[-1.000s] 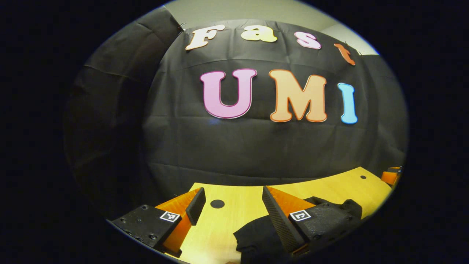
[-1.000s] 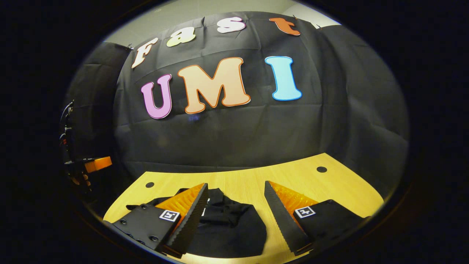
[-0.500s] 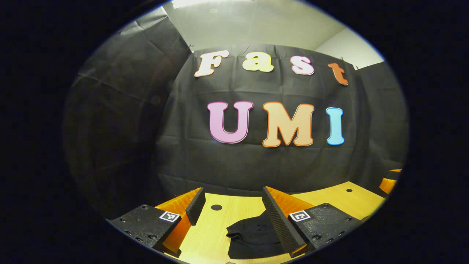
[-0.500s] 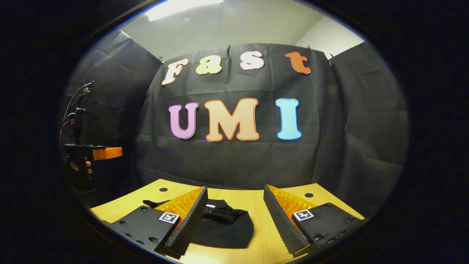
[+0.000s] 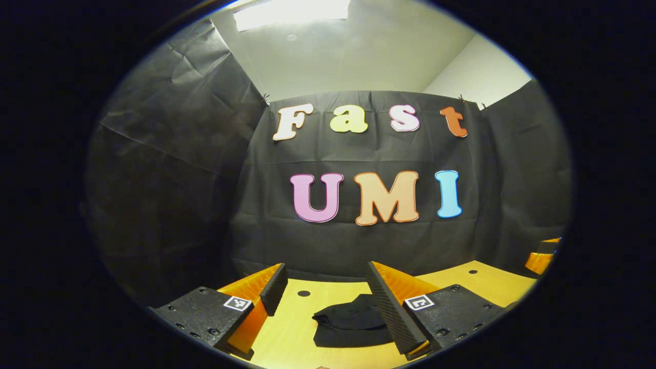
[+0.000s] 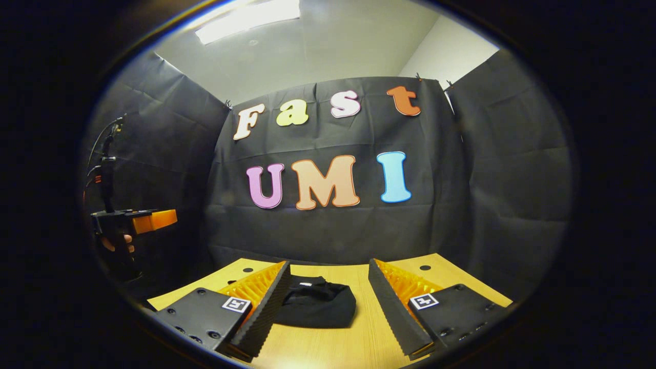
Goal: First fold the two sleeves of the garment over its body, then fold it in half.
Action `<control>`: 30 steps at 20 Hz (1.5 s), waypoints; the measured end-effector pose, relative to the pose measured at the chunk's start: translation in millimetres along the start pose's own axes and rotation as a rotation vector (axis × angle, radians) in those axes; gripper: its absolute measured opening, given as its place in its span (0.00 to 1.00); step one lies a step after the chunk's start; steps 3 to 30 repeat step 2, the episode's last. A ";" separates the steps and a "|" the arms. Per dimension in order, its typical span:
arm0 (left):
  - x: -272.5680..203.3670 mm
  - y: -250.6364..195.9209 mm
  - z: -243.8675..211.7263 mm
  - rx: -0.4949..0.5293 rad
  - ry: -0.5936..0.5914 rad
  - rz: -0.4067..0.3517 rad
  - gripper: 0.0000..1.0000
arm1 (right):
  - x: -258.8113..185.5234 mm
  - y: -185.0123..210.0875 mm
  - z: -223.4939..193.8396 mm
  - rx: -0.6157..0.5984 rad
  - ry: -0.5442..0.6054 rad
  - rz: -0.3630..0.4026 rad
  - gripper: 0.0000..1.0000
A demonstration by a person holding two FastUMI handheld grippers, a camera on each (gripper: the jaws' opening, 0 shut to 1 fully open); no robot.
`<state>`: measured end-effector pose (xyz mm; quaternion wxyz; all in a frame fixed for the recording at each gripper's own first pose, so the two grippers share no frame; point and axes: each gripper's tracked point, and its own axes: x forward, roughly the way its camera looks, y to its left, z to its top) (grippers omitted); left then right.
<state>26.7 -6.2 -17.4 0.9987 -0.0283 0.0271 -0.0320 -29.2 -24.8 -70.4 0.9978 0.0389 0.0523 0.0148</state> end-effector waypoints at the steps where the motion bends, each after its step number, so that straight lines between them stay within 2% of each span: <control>1: -5.2 -3.7 2.1 0.001 0.000 -0.007 0.92 | -7.0 -0.7 3.3 0.004 -0.011 -0.002 0.97; 30: -10.2 -5.6 5.3 0.006 -0.004 -0.009 0.92 | -12.9 -1.1 5.9 0.008 -0.021 -0.001 0.96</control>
